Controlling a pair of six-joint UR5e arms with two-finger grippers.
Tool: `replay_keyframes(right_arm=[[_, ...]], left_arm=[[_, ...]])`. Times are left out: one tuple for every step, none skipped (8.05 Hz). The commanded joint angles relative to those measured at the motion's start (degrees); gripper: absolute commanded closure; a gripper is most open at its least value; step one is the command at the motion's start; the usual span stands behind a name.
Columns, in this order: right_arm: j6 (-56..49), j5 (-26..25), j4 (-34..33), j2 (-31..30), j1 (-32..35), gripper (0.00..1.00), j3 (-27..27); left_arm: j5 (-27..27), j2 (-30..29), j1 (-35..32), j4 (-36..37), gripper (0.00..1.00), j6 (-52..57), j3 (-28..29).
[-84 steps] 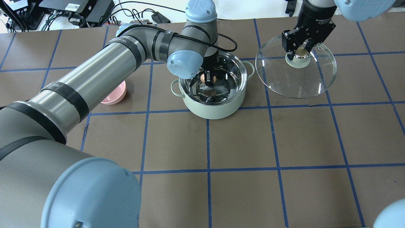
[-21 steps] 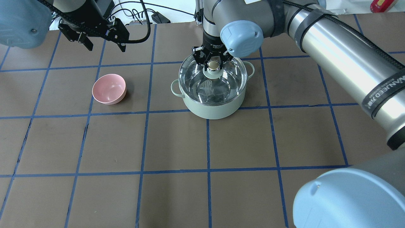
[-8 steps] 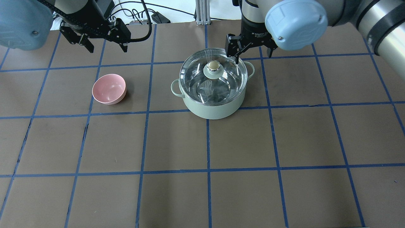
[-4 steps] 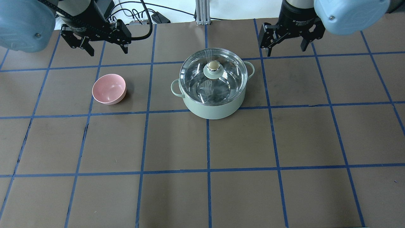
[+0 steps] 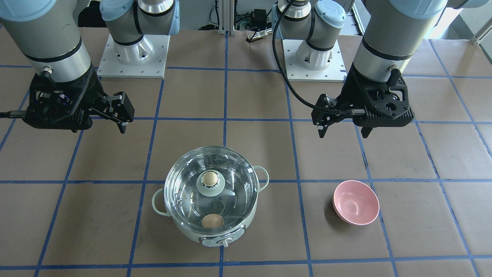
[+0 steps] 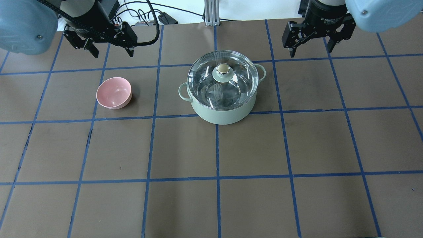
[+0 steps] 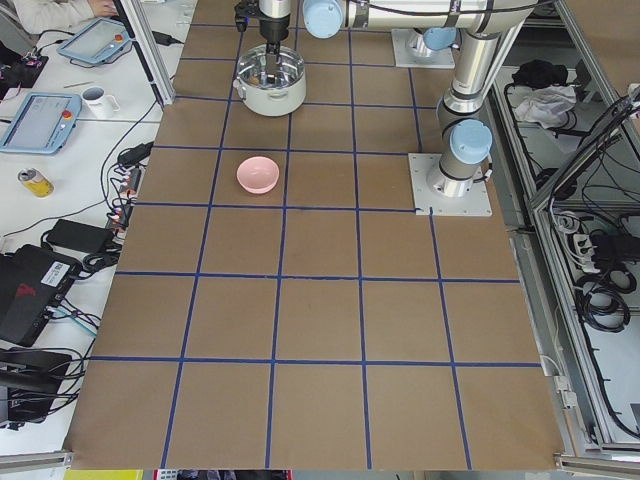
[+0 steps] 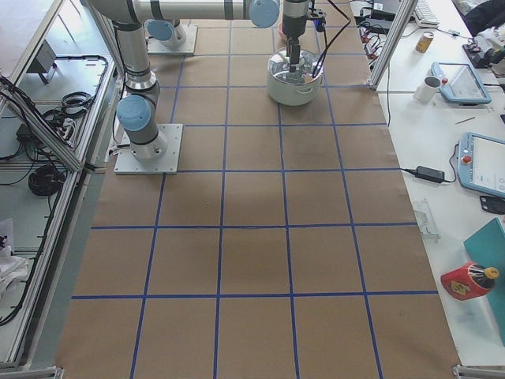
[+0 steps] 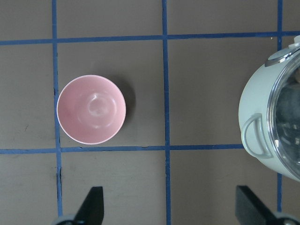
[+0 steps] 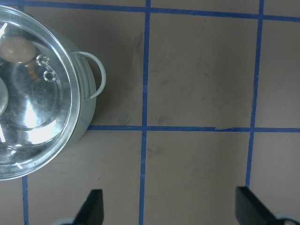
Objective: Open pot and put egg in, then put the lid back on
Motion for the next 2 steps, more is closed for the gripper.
replay_keyframes(right_arm=[[-0.05,-0.01,-0.06,-0.07,-0.25,0.00,0.02],[-0.05,0.25,-0.14,-0.15,-0.25,0.00,0.02]], left_arm=[[-0.72,-0.09,0.00,-0.03,0.00,-0.28,0.00],[-0.64,0.00,-0.09,-0.38,0.00,-0.02,-0.09]])
